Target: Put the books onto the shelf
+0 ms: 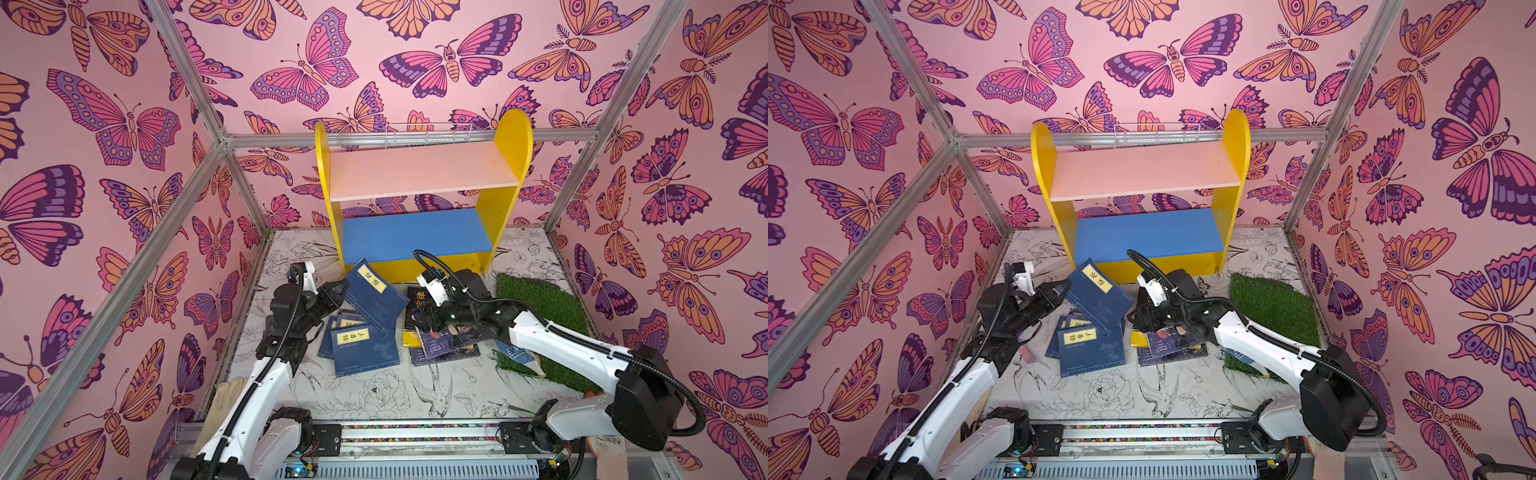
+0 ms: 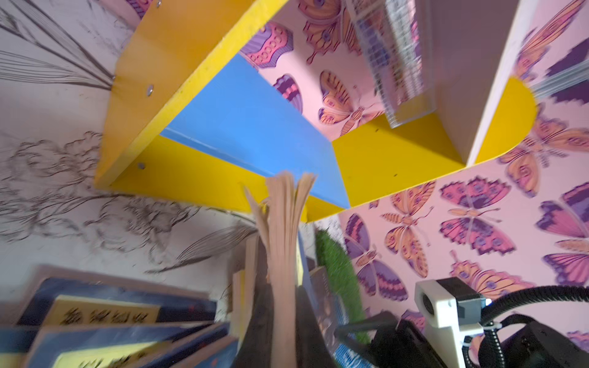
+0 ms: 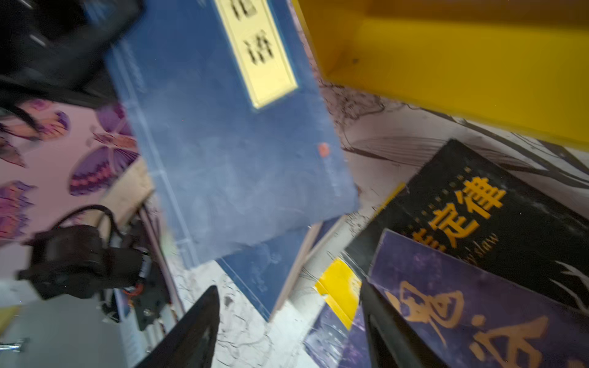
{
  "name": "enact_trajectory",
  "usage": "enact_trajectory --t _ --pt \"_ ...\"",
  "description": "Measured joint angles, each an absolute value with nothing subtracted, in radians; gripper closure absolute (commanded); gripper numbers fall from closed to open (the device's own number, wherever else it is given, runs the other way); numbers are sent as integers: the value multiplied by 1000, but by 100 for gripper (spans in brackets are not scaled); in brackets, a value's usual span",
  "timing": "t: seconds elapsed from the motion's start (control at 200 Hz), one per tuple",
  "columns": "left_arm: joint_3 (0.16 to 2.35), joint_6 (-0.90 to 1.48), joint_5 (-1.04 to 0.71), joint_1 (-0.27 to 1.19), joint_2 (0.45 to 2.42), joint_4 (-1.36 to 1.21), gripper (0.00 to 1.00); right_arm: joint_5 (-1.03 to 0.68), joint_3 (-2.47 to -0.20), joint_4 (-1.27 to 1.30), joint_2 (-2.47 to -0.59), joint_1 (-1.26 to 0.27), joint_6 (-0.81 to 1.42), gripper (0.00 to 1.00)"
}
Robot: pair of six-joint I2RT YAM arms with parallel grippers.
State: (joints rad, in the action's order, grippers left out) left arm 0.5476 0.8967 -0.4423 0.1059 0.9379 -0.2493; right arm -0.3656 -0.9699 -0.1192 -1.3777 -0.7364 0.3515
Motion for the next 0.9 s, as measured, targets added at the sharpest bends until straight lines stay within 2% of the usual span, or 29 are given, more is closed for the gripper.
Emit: enact_trajectory --t 0.165,0.341,0.651,0.897 --pt "436 1121 -356 107 1000 -584 100 -453 -970 3 -1377 -722 499 25" --pt "434 1198 -282 111 985 -791 100 -508 -991 121 -1438 -698 648 25" --pt "432 1205 -179 151 970 -912 100 -549 -1010 255 -1493 -679 801 29" --pt "428 1191 -175 216 1007 -974 100 -597 -1038 364 -1509 -682 867 34"
